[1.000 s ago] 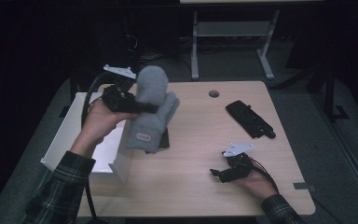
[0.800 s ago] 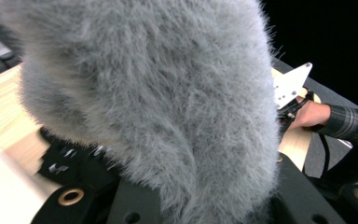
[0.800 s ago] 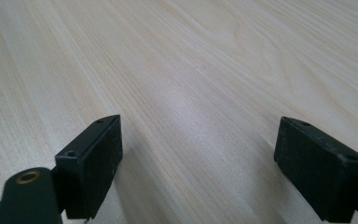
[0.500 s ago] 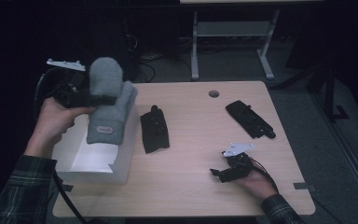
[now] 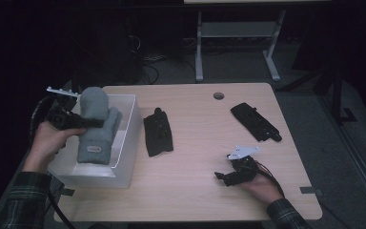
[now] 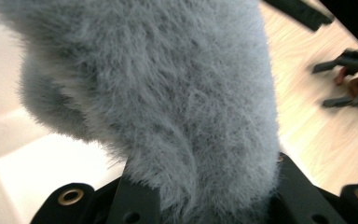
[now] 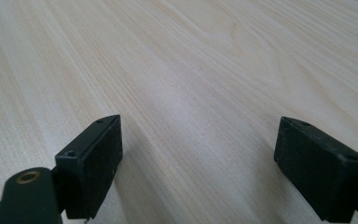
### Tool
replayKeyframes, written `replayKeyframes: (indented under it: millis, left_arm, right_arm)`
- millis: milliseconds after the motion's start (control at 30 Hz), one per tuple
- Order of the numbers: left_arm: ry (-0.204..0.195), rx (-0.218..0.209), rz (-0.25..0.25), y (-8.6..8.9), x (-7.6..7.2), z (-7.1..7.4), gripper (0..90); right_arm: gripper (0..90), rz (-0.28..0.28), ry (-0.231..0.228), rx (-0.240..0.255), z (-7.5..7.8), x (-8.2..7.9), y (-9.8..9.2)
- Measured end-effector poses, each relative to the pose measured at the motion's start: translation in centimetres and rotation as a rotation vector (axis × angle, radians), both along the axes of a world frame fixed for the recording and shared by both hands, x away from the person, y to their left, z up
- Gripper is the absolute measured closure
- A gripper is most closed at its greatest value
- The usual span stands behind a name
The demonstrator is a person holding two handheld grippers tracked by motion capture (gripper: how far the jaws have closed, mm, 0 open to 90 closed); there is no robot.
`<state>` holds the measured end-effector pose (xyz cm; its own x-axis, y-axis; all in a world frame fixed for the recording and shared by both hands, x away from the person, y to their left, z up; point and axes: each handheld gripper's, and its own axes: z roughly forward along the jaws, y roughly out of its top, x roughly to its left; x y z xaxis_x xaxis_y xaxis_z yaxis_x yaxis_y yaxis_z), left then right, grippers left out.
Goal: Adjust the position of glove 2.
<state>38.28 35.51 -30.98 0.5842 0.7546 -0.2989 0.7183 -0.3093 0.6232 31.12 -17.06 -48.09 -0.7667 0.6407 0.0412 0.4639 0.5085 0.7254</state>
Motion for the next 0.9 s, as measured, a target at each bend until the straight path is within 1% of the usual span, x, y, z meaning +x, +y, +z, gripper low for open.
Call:
replayKeyframes:
  millis: [67, 167, 200, 267, 333, 367, 400, 433, 467, 567, 600, 633, 667, 700, 733, 767, 833, 867, 900]
  left_arm:
    - [0.027, 0.014, 0.003, -0.2, 0.4, -1.5, 70.8]
    - [0.075, 0.062, 0.000, -0.6, 1.3, -3.8, 70.6]
    - [0.090, 0.069, -0.001, -0.6, 1.6, -4.6, 70.5]
    - [0.121, 0.059, 0.000, -0.7, 2.1, -6.1, 70.1]
    - [0.142, 0.078, -0.014, -0.8, 2.5, -7.2, 68.7]
    - [0.154, 0.078, -0.006, -0.9, 2.7, -7.9, 68.7]
    - [0.168, 0.084, -0.009, -0.9, 2.9, -8.4, 67.9]
    - [0.171, 0.088, -0.008, -0.9, 3.0, -8.9, 65.8]
    - [0.175, 0.092, -0.003, -0.8, 3.2, -9.4, 65.8]
    - [0.188, 0.095, 0.016, -0.5, 3.8, -10.6, 58.9]
    - [0.184, 0.112, 0.036, -0.3, 3.9, -10.9, 49.5]
    - [0.176, 0.114, 0.051, -0.3, 3.9, -10.9, 44.4]
    - [0.176, 0.114, 0.051, -0.3, 3.9, -10.9, 38.1]
    - [0.164, 0.126, 0.060, -0.2, 4.0, -10.8, 38.1]
    - [0.140, 0.145, 0.098, 0.1, 3.9, -10.4, 28.4]
    - [0.123, 0.150, 0.115, 0.2, 3.9, -10.1, 23.9]
    - [0.099, 0.158, 0.133, 0.4, 3.8, -9.2, 20.4]
    - [0.099, 0.158, 0.133, 0.4, 3.8, -9.2, 18.5]
    - [0.075, 0.156, 0.148, 0.4, 3.7, -8.4, 17.8]
  right_arm:
    - [15.2, 0.001, -0.001, 0.000, 0.0, 0.0, 0.0]
    - [15.2, 0.001, -0.001, 0.000, 0.0, 0.0, 0.0]
    - [15.2, 0.000, 0.000, 0.000, 0.0, 0.0, 0.0]
    - [15.2, 0.001, -0.001, 0.000, 0.0, 0.0, 0.0]
    - [15.2, 0.001, -0.001, 0.000, 0.0, 0.0, 0.0]
    - [15.2, 0.001, -0.001, 0.000, 0.0, 0.0, 0.0]
    - [15.2, 0.001, 0.000, 0.000, 0.0, 0.0, 0.0]
    - [15.2, 0.000, 0.000, 0.001, 0.0, 0.0, 0.0]
    - [15.2, 0.000, 0.000, 0.001, 0.0, 0.0, 0.0]
    - [15.2, 0.001, -0.001, 0.000, 0.0, 0.0, 0.0]
    - [15.2, 0.001, -0.001, 0.000, 0.0, 0.0, 0.0]
    - [15.2, 0.001, -0.001, 0.000, 0.0, 0.0, 0.0]
    - [15.2, 0.001, -0.001, 0.000, 0.0, 0.0, 0.0]
    - [15.2, 0.001, -0.001, 0.000, 0.0, 0.0, 0.0]
    - [15.2, 0.000, -0.001, 0.000, 0.0, 0.0, 0.0]
    - [15.2, 0.000, 0.000, 0.000, 0.0, 0.0, 0.0]
    - [15.2, 0.001, -0.001, 0.000, 0.0, 0.0, 0.0]
    - [15.2, 0.001, -0.001, 0.000, 0.0, 0.0, 0.0]
    - [15.2, 0.001, -0.001, 0.000, 0.0, 0.0, 0.0]
